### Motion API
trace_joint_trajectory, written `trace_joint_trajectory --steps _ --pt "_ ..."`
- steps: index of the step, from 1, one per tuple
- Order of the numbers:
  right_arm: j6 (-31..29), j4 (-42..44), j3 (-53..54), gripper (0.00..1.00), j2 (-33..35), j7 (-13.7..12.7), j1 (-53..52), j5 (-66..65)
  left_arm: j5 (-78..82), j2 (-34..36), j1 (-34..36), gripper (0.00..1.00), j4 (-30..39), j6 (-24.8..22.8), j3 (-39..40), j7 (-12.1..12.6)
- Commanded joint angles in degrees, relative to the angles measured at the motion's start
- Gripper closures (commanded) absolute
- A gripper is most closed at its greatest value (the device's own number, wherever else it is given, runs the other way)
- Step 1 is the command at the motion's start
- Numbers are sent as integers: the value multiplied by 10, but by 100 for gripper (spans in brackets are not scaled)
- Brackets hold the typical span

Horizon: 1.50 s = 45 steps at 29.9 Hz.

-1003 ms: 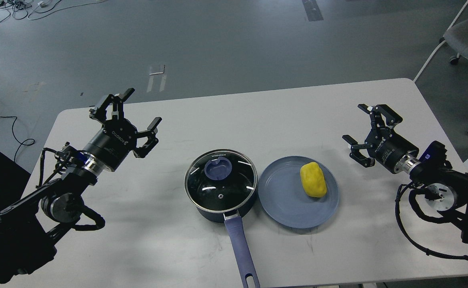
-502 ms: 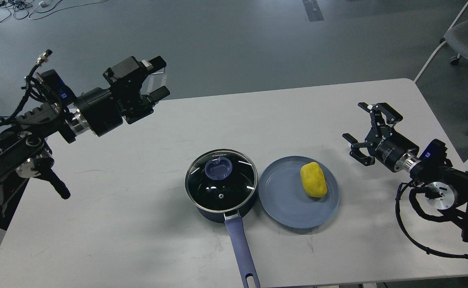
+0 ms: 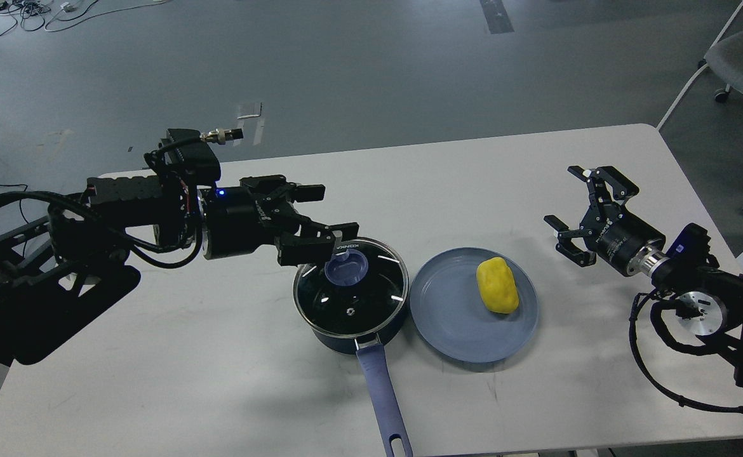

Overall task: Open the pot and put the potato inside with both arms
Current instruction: 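Lower the left gripper onto the blue lid knob and grasp it, then lift the glass lid off the pot and set it down nearer the robot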

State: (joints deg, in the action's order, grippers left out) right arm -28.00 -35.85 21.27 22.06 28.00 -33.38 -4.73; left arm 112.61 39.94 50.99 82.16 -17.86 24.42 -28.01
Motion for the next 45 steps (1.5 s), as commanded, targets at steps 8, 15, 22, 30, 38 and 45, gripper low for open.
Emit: trace_joint_trajectory --steps 8,15,22,30,38,45 --pt "0 -1 -16 0 0 0 -1 1 80 -43 -18 2 -38 6 -39 0" --pt "0 -1 -17 0 0 0 -1 1 89 -44 -36 2 -38 7 -37 0" --pt "0 0 -17 0 0 0 0 0 88 -46 -41 2 -38 7 -40 0" --pt "0 0 -18 0 0 0 0 0 89 -51 -49 8 -38 7 -42 0" --pt "0 0 -18 0 0 0 0 0 88 -52 -49 53 -39 7 -41 0" --pt "0 -2 -18 0 0 0 0 0 89 -45 -45 75 -31 9 -39 0"
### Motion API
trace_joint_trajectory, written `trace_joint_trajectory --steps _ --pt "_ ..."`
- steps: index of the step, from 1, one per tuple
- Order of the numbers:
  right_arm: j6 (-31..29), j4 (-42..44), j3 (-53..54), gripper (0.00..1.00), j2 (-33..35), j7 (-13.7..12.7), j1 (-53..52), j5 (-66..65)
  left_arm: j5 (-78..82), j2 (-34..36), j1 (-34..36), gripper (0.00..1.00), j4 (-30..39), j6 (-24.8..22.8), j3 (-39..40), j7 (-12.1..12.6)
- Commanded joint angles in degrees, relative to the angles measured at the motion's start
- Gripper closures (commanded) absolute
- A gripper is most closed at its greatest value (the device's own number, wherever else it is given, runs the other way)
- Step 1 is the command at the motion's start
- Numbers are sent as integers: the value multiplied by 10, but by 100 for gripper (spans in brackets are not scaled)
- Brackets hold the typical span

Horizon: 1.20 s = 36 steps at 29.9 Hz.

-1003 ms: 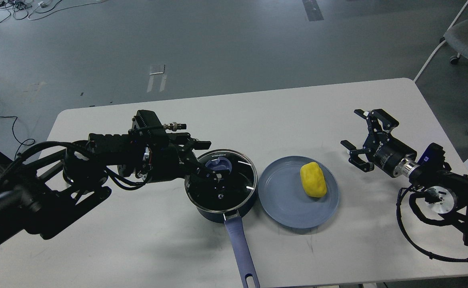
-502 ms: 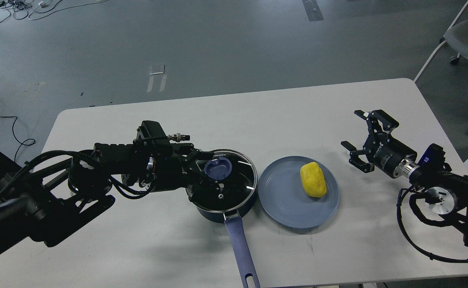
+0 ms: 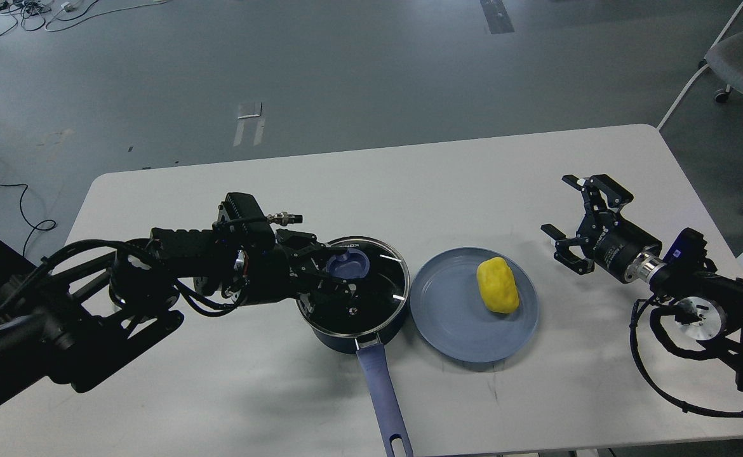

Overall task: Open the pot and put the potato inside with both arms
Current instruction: 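Lift the glass lid off the pot and set it down nearer the robot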

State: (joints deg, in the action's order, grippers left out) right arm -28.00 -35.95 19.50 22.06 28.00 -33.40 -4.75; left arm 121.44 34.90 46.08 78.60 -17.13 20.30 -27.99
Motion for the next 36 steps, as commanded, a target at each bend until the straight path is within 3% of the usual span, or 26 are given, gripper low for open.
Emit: trace_joint_trajectory --steps 1,8,14,18,24,36 --pt "0 -1 -1 0 0 0 0 0 -1 6 6 75 5 3 4 0" --pt "0 -2 -1 0 0 0 -3 -1 -4 70 39 75 12 37 7 0" --pt "0 -2 -1 0 1 0 -3 -1 -8 176 26 74 9 88 -7 0" --pt "0 -1 -1 0 1 0 -4 -1 -18 235 -28 73 -17 168 -32 0" --pt "0 -1 -1 0 0 0 -3 -1 -22 243 -100 73 -80 213 -32 0" --pt "0 -2 -1 0 0 0 -2 -1 -47 219 -165 71 -133 230 -33 0"
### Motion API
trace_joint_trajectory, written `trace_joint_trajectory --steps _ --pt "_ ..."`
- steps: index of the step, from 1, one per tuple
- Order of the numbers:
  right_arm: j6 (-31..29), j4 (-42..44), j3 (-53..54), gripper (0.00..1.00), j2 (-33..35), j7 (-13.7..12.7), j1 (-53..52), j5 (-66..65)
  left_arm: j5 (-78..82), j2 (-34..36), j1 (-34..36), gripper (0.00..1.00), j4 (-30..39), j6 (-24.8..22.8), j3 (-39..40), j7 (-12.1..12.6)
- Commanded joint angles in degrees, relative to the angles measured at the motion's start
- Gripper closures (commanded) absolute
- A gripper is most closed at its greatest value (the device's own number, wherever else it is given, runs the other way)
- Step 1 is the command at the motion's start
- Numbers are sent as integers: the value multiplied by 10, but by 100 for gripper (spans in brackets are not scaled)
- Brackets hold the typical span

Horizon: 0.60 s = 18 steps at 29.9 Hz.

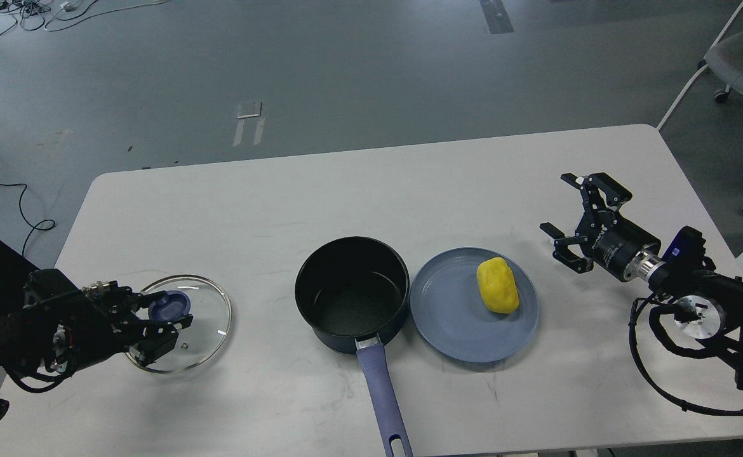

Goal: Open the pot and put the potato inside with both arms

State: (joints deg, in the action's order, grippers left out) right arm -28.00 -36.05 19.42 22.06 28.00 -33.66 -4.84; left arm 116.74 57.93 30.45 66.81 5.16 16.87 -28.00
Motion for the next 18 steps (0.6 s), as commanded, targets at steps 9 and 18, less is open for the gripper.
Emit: trace_joint_trajectory --steps 9,18 --pt "0 -1 0 0 0 0 1 0 -1 -30 -13 70 -21 15 2 0" --pt "0 -1 0 0 1 0 3 0 -1 -41 -12 35 -31 15 4 0"
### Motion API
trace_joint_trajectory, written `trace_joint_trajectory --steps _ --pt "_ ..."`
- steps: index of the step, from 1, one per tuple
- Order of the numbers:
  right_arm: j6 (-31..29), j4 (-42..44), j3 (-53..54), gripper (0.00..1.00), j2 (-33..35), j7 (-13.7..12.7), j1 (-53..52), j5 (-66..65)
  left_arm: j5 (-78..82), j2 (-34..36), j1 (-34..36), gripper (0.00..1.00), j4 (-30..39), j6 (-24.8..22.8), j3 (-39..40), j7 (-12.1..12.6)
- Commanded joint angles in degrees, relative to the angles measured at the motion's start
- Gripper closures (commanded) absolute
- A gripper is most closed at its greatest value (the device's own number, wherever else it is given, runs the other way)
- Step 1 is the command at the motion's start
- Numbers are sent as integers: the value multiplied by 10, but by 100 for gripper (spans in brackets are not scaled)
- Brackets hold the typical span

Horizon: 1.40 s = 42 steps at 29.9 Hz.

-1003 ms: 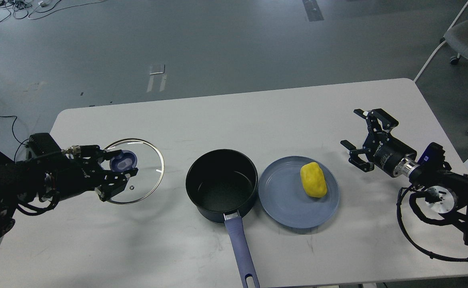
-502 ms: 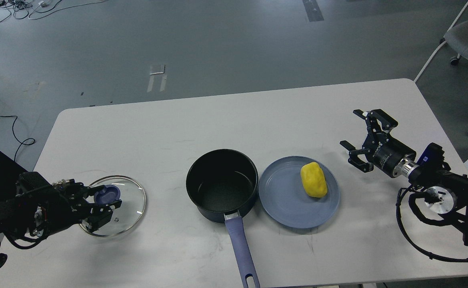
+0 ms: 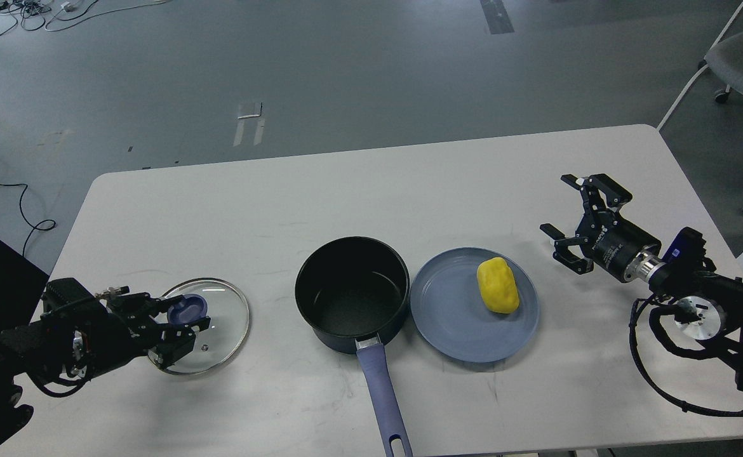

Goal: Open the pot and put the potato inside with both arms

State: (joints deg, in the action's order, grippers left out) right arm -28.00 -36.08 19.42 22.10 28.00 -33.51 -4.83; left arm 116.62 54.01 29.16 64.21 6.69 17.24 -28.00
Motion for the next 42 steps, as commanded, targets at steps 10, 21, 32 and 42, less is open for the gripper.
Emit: trace_joint_trajectory --steps 10,21,32,42 --pt "0 -1 0 0 1 0 0 0 -33 5 5 2 -4 1 4 0" --pt "0 -51 -37 0 60 0 -39 -86 -320 66 93 2 82 -72 3 0" --pt "0 -212 -241 0 229 0 -295 -399 -844 69 208 2 95 -339 14 0" --pt "0 -287 -486 0 198 0 -522 -624 -988 9 210 2 63 -330 90 0"
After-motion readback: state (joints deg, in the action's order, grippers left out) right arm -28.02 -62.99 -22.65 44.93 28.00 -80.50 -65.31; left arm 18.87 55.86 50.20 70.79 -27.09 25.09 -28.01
